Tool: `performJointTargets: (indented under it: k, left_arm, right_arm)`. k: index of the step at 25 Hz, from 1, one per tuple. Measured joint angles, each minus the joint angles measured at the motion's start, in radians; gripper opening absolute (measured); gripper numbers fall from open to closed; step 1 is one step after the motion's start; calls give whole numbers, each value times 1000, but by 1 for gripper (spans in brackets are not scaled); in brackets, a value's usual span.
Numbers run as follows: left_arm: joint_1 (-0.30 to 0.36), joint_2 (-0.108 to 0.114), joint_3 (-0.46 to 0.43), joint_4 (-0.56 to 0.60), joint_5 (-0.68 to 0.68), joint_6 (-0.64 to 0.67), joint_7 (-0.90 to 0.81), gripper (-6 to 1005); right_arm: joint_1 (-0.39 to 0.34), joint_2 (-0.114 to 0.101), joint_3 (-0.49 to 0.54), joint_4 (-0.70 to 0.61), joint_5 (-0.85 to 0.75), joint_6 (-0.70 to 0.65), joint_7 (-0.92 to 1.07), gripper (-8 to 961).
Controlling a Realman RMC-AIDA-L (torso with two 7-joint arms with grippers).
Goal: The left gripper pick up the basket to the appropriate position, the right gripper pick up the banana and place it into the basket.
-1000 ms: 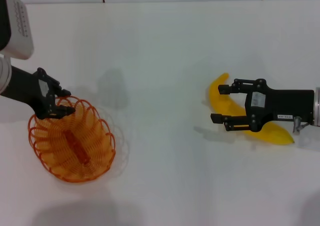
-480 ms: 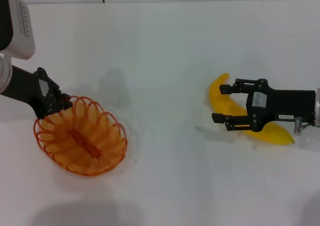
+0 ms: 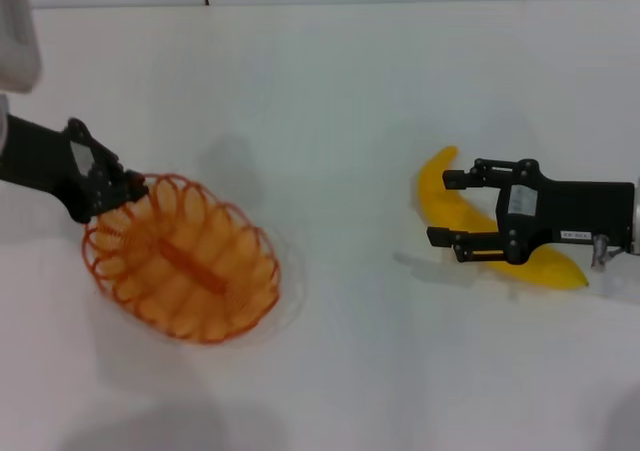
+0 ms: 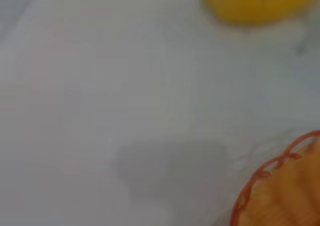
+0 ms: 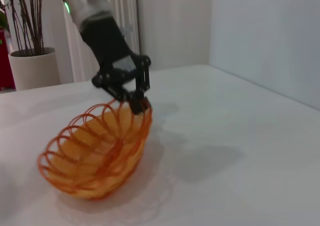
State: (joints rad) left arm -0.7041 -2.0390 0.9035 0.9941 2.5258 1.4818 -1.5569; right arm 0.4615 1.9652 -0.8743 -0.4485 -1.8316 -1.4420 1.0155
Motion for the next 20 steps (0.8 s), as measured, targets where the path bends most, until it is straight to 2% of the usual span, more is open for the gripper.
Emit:
performJointTargets:
  k: [5, 11, 16, 20]
  left_arm:
    - [55, 3, -31, 103, -104, 62, -120, 81]
    - [54, 5, -79, 106, -177, 106, -249, 68]
    - [21, 2, -74, 8, -180, 44, -336, 67]
    - [-45, 2, -65, -157, -162, -106, -370, 67]
  right_arm:
    - [-9, -2, 2, 0, 2, 0, 0, 794]
    - [-9, -3, 4, 1, 3, 1, 0, 794]
    - [0, 2, 5, -3, 3, 7, 0, 794]
    - [3, 5, 5, -5, 16, 17, 0, 794]
